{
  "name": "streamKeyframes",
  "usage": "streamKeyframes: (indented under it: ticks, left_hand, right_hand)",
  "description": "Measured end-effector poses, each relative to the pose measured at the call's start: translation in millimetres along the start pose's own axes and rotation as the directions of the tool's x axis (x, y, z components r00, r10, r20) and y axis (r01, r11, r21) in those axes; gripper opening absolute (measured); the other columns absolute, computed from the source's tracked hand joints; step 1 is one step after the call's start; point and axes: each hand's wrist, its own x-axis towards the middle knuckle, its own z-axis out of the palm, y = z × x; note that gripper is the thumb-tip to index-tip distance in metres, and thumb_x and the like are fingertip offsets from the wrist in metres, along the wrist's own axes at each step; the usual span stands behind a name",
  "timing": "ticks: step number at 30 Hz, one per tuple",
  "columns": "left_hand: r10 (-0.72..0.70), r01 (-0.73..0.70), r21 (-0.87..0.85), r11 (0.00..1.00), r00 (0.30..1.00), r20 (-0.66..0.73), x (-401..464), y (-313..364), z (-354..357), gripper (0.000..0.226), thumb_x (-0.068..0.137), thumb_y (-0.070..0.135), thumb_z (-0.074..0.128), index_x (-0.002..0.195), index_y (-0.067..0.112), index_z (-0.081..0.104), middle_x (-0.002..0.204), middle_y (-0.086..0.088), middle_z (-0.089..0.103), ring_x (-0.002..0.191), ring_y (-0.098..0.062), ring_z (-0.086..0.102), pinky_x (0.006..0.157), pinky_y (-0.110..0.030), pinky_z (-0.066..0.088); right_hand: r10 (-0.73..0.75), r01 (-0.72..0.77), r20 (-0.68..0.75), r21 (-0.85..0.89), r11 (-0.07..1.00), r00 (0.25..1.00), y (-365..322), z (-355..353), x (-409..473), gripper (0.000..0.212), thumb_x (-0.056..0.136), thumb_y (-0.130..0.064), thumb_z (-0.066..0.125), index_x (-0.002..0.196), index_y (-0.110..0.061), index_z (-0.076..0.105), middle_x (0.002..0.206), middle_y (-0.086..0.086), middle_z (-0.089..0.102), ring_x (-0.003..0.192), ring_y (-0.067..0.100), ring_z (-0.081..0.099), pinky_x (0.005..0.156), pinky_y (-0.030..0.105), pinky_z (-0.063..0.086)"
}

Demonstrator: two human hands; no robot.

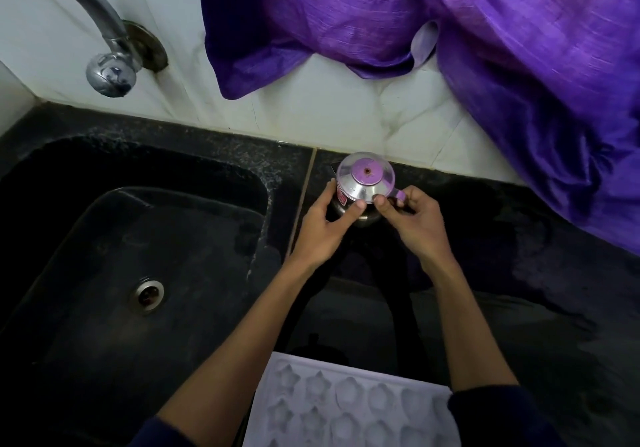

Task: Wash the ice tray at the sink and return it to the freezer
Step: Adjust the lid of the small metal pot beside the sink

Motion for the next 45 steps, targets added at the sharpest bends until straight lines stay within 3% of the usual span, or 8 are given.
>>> streamKeyframes:
  ticks: [8, 16, 19, 23, 32, 36, 40, 45]
  left_hand:
    - [0.039, -0.039, 0.000, 0.999, 0.999, 0.008, -39, 23, 10, 0.075, 0.073, 0.060, 0.065, 0.137, 0.025, 0.048, 0.131, 0.010, 0.059, 0.125, -0.005, 0.050, 0.109, -0.038, 0.038]
    - [0.105, -0.096, -0.073, 0.993, 0.986, 0.128, -133, 47, 43, 0.068, 0.078, 0.057, 0.061, 0.137, 0.028, 0.046, 0.129, 0.011, 0.059, 0.119, 0.000, 0.053, 0.105, -0.033, 0.043]
    - [0.108, -0.087, -0.118, 0.989, 0.978, 0.181, -172, 50, 62, 0.058, 0.086, 0.048, 0.059, 0.138, 0.027, 0.044, 0.128, 0.012, 0.059, 0.117, 0.002, 0.054, 0.103, -0.028, 0.044]
    - [0.082, -0.048, -0.140, 0.989, 0.965, 0.248, -220, 47, 86, 0.054, 0.088, 0.049, 0.057, 0.136, 0.028, 0.045, 0.128, 0.012, 0.059, 0.116, 0.002, 0.054, 0.099, -0.024, 0.045]
    - [-0.050, 0.087, -0.088, 0.992, 0.931, 0.361, -287, 40, 118, 0.046, 0.095, 0.051, 0.038, 0.137, 0.034, 0.040, 0.132, 0.016, 0.054, 0.120, 0.002, 0.049, 0.103, -0.022, 0.039]
    - [-0.109, 0.139, -0.052, 0.989, 0.915, 0.390, -292, 42, 118, 0.045, 0.096, 0.050, 0.035, 0.137, 0.032, 0.040, 0.132, 0.015, 0.054, 0.120, 0.001, 0.048, 0.088, -0.006, 0.034]
    - [-0.154, 0.188, -0.039, 0.981, 0.893, 0.422, -291, 43, 116, 0.046, 0.097, 0.050, 0.031, 0.139, 0.033, 0.037, 0.134, 0.013, 0.051, 0.118, 0.001, 0.044, 0.088, -0.013, 0.030]
    - [-0.199, 0.224, -0.001, 0.975, 0.867, 0.457, -289, 48, 113, 0.045, 0.098, 0.049, 0.028, 0.141, 0.033, 0.034, 0.139, 0.010, 0.047, 0.114, 0.002, 0.036, 0.090, -0.017, 0.024]
  right_hand:
    - [-0.080, 0.082, -0.107, 0.016, 0.996, 0.991, -12, -18, -47, 0.039, 0.076, -0.019, 0.077, 0.058, -0.019, 0.042, 0.064, -0.001, 0.052, 0.062, 0.001, 0.050, 0.062, 0.017, 0.044]
    - [-0.179, 0.162, -0.143, -0.117, 0.980, 0.973, -49, -70, -147, 0.039, 0.074, -0.014, 0.077, 0.057, -0.015, 0.041, 0.065, 0.009, 0.056, 0.061, 0.003, 0.052, 0.057, 0.010, 0.043]
    - [-0.154, 0.124, -0.163, -0.184, 0.975, 0.974, -56, -92, -188, 0.037, 0.073, -0.016, 0.077, 0.057, -0.016, 0.044, 0.065, 0.014, 0.057, 0.060, 0.008, 0.054, 0.055, 0.016, 0.044]
    - [-0.048, -0.006, -0.203, -0.258, 0.966, 0.978, -59, -118, -240, 0.026, 0.073, -0.015, 0.076, 0.065, -0.006, 0.053, 0.074, 0.022, 0.066, 0.069, 0.026, 0.064, 0.066, 0.036, 0.052]
    - [0.053, -0.142, -0.239, -0.374, 0.917, 0.970, -47, -149, -298, 0.029, 0.069, -0.019, 0.078, 0.070, 0.003, 0.058, 0.066, 0.014, 0.069, 0.056, 0.011, 0.061, 0.056, 0.024, 0.048]
    - [0.064, -0.165, -0.247, -0.411, 0.897, 0.967, -43, -153, -302, 0.028, 0.069, -0.020, 0.079, 0.067, -0.001, 0.059, 0.062, 0.011, 0.067, 0.053, 0.006, 0.056, 0.055, 0.022, 0.046]
    - [0.080, -0.190, -0.250, -0.455, 0.870, 0.965, -42, -151, -299, 0.026, 0.069, -0.022, 0.079, 0.065, -0.004, 0.061, 0.061, 0.009, 0.067, 0.055, 0.010, 0.058, 0.062, 0.033, 0.047]
    - [0.101, -0.216, -0.246, -0.504, 0.836, 0.964, -43, -150, -296, 0.023, 0.071, -0.023, 0.079, 0.067, -0.006, 0.063, 0.060, 0.000, 0.069, 0.055, 0.007, 0.060, 0.060, 0.029, 0.048]
